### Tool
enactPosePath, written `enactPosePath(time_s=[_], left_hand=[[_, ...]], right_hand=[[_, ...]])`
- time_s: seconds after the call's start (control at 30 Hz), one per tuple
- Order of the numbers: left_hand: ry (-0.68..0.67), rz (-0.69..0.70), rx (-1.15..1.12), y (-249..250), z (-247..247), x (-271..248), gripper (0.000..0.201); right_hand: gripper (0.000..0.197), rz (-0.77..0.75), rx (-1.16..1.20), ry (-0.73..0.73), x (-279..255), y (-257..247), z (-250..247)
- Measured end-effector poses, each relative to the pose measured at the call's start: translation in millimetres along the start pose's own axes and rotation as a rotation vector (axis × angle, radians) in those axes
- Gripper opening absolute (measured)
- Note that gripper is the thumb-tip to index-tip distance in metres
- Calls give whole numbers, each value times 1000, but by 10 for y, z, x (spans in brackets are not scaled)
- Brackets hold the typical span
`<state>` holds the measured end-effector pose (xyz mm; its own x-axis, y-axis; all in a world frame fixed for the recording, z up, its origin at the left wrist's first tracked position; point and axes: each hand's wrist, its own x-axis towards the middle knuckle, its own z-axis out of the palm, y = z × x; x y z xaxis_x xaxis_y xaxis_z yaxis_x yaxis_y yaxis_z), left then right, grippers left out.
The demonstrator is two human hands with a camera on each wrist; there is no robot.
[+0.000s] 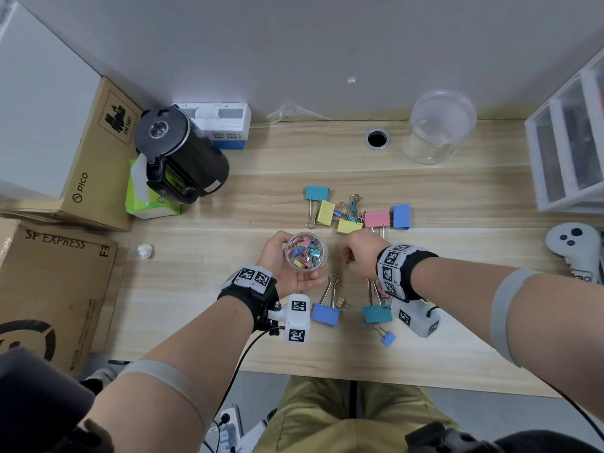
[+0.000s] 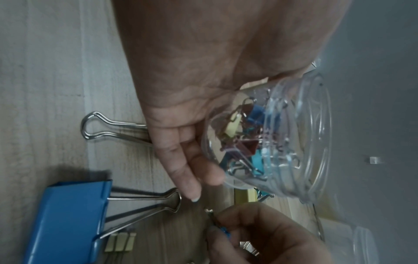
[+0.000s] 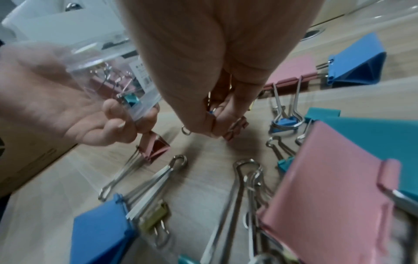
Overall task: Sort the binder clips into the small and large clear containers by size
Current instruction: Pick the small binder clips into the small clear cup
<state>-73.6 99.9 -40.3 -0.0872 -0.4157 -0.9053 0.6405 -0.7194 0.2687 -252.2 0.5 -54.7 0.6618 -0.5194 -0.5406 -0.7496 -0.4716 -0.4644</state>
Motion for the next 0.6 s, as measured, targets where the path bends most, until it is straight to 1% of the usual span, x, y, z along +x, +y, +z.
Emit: enactPosePath(time_s=[0.1, 0.17, 0.27, 0.33, 0.4, 0.47, 0.53, 0.6], left_hand=[[7, -6, 6, 22, 27, -10, 59], [16, -1, 5, 40, 41, -18, 56], [26, 4, 3, 56, 76, -20, 52], [40, 9, 3, 64, 110, -15, 52], [51, 10, -4, 71, 161, -3, 50], [54, 19, 8, 85, 213, 3, 47], [42, 26, 38, 98, 264, 9, 45], [34, 29, 59, 107, 303, 13, 44]], right_hand=[[17, 13, 186, 107, -24, -20, -138], [13, 64, 371, 182, -20, -33, -298], [19, 88, 610, 286, 12, -74, -570], [24, 47, 718, 271, 16, -179, -711], [26, -25, 758, 222, -7, -323, -786], [26, -91, 731, 148, -13, -445, -773], [23, -122, 634, 82, -17, -489, -693], [18, -130, 572, 61, -27, -457, -618]])
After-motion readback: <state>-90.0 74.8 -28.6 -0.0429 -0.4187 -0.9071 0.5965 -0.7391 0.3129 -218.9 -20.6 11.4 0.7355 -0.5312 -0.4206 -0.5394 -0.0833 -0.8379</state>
